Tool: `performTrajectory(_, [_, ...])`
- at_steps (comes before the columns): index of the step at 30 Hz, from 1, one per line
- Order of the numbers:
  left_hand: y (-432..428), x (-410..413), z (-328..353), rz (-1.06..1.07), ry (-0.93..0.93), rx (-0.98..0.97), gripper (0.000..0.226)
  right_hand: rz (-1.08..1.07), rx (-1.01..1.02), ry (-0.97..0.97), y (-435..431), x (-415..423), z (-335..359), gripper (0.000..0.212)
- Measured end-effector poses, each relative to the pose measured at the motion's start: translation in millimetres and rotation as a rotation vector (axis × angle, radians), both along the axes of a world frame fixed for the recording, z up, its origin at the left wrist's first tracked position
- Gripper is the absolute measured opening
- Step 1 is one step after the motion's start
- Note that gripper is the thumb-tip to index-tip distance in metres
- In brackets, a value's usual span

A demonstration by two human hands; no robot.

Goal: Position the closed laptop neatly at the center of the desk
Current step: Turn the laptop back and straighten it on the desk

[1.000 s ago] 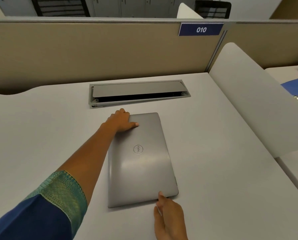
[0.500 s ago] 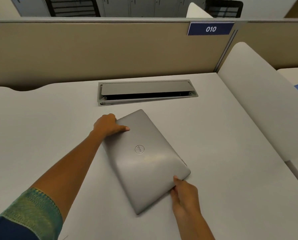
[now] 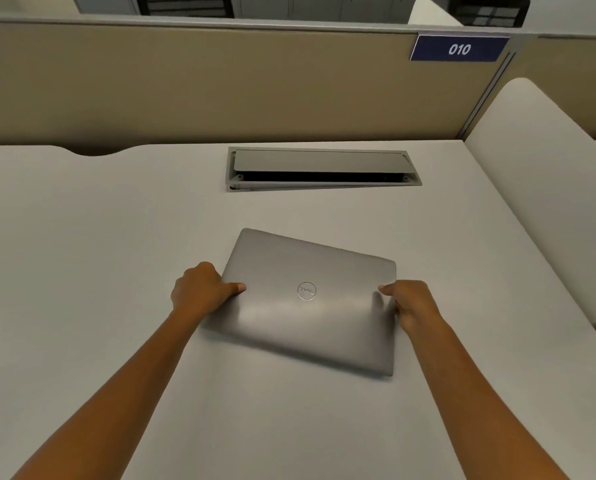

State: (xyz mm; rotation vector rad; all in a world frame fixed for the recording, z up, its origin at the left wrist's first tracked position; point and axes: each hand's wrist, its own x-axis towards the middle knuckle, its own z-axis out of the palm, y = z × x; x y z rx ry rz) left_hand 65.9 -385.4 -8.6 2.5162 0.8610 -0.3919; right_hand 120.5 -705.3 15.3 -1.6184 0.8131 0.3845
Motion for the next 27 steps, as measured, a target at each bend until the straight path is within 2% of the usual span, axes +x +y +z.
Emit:
performTrajectory(4, [-8.9, -19.7, 4.4, 0.073, 0.034, -0.122, 0.048, 0.076, -0.076, 0.003, -2.7, 12.2, 5.8, 0.035])
performTrajectory(7, [-15.9, -31.4, 4.4, 0.128, -0.008, -0.225, 0.042, 0.110, -0.133, 0.011, -5.7, 21.0, 8.9, 0.035])
performTrajectory(12, [-24.0, -36.0, 9.3, 0.150, -0.055, -0.249, 0.040, 0.129, -0.181, 0.010, -8.4, 28.2, 6.2, 0.039])
performTrajectory(18, [-24.9, -38.4, 15.2, 0.151, -0.047, -0.298, 0.042, 0.166, -0.246, 0.003, -12.0, 38.6, 6.2, 0.033])
performTrajectory(22, [-25.9, -38.2, 15.3, 0.149, -0.038, -0.294, 0.043, 0.192, -0.262, -0.004, -9.1, 41.8, 9.4, 0.014])
performTrajectory(27, [-24.5, -38.5, 16.2, 0.151, -0.008, -0.293, 0.045, 0.192, -0.284, 0.012, -10.6, 42.9, -1.3, 0.015])
